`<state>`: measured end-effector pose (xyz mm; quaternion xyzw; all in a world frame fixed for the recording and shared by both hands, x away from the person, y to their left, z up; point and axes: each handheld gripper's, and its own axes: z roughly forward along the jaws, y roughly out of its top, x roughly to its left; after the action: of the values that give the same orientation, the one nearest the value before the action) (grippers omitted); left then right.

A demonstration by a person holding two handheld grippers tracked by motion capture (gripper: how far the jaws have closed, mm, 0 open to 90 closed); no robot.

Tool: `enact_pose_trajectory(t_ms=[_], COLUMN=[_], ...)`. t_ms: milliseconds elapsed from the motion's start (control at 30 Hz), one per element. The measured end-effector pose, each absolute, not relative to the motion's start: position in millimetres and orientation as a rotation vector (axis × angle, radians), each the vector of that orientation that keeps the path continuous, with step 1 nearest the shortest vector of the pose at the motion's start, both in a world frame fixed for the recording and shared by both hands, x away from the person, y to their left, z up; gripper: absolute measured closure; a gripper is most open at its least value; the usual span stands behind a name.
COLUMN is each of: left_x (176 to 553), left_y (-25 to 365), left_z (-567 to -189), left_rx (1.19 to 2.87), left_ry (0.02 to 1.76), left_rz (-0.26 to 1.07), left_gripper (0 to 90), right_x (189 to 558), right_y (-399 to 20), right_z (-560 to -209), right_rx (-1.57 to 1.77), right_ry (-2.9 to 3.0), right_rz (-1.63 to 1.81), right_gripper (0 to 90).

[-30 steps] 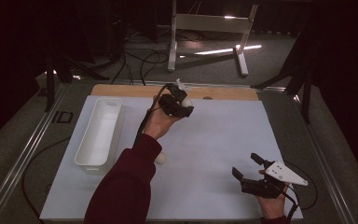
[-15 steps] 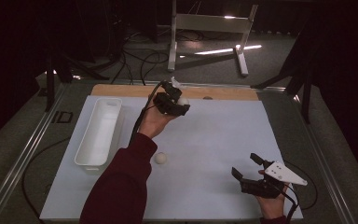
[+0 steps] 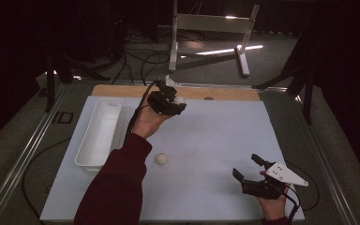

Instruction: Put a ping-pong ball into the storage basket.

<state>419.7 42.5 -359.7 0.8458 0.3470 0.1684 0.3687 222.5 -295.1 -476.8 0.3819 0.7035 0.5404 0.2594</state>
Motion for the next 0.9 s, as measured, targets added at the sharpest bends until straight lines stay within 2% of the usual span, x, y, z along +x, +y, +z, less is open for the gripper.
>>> enact_pose_trajectory(t_ms=[900], left_x=[409.1], left_y=[60.9], left_z=[-353.9], left_rx=[2.169], left_ry=[0.868], left_rz=[0.447], left_gripper=[51.7], right_x=[222.0], right_y=[-296.9], right_z=[-476.2], right_rx=[1.041], right_ry=[1.898], right_rz=[1.462], right_gripper=[8.9])
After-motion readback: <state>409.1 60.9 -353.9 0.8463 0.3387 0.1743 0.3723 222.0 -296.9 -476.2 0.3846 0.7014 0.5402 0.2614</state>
